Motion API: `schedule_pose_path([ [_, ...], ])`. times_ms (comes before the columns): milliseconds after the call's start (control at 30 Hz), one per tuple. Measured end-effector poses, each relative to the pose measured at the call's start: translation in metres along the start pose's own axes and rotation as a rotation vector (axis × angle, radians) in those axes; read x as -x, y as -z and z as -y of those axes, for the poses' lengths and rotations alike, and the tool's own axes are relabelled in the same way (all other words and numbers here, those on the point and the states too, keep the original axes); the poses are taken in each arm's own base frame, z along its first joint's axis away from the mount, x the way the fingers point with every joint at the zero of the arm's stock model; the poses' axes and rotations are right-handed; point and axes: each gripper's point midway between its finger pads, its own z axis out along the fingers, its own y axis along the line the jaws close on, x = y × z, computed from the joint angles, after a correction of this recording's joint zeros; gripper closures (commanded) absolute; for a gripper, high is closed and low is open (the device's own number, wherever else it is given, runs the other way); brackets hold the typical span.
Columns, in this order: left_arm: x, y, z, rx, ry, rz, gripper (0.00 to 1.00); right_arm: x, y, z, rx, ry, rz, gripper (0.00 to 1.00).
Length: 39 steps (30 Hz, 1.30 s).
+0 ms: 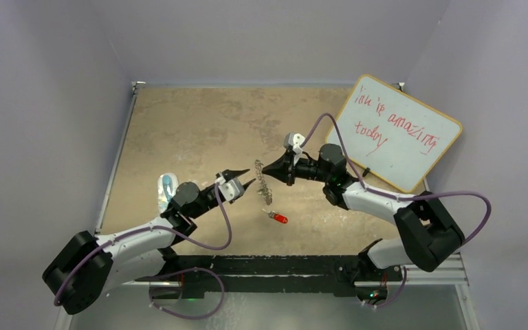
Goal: Put the keys on the keyring
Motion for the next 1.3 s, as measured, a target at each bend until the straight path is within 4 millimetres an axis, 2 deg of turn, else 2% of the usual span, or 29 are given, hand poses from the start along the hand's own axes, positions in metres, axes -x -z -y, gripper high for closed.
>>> schedule_pose_path([
  [200, -0.002, -0.001, 0.005, -0.004, 0.048, 0.026, 0.71, 0.026, 0.004, -0.018, 0.072, 0.056, 0.097, 1.0],
  [300, -0.002, -0.001, 0.006, 0.002, 0.077, 0.046, 0.72, 0.032, 0.005, -0.024, 0.101, 0.069, 0.124, 1.0],
  [633, 0.014, -0.007, 0.01, -0.018, 0.126, 0.139, 0.72, 0.032, 0.004, -0.034, 0.167, 0.04, 0.152, 1.0],
  [900, 0.025, -0.008, 0.017, -0.062, 0.119, 0.192, 0.78, 0.038, 0.004, -0.037, 0.184, 0.026, 0.177, 1.0],
  [1167, 0.023, -0.011, 0.02, -0.076, 0.139, 0.201, 0.86, 0.038, 0.003, -0.036, 0.195, 0.006, 0.191, 1.0],
  [1300, 0.022, -0.011, 0.02, -0.076, 0.149, 0.2, 0.87, 0.035, 0.004, -0.037, 0.195, 0.002, 0.187, 1.0],
])
